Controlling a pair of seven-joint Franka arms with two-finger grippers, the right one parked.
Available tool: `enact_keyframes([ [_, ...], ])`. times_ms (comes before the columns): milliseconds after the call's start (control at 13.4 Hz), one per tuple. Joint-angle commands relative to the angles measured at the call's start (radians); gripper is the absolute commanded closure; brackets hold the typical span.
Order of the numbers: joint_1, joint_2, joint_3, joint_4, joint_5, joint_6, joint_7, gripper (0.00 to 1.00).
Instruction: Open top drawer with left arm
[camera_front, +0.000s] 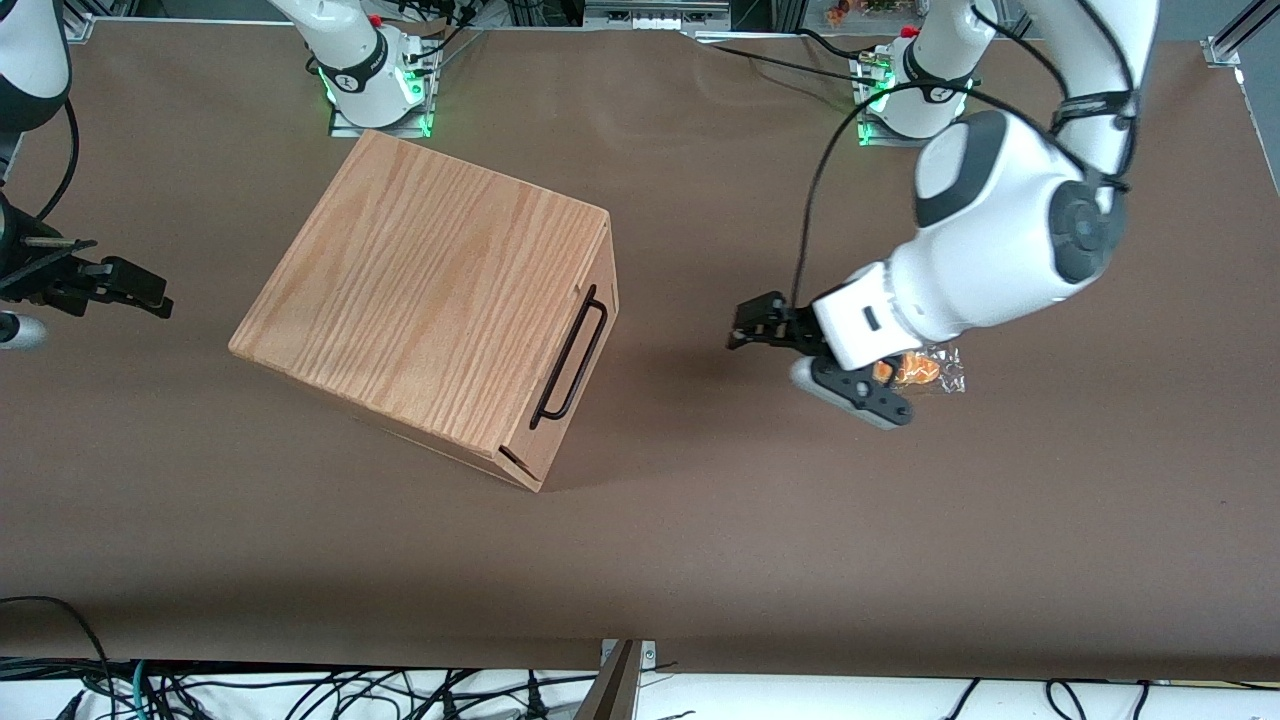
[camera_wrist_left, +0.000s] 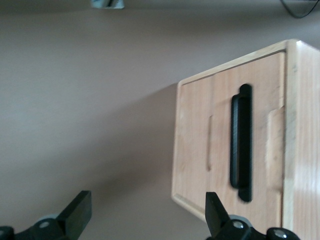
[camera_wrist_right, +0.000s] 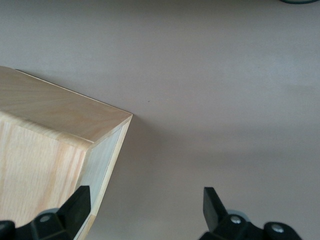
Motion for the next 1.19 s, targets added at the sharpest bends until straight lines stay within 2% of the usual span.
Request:
enact_keyframes([
  [0,-0.108,0.066,0.016,0.043,-0.009,0.130,-0.075,0.00],
  [373,-0.224,0.152,0.020,0.043,-0.004,0.332,-0.105,0.00],
  [597,-0.224,0.180,0.019,0.043,0.037,0.359,-0.098,0.00],
  [1119,-0.253,0.203,0.019,0.041,0.039,0.389,-0.094,0.00],
])
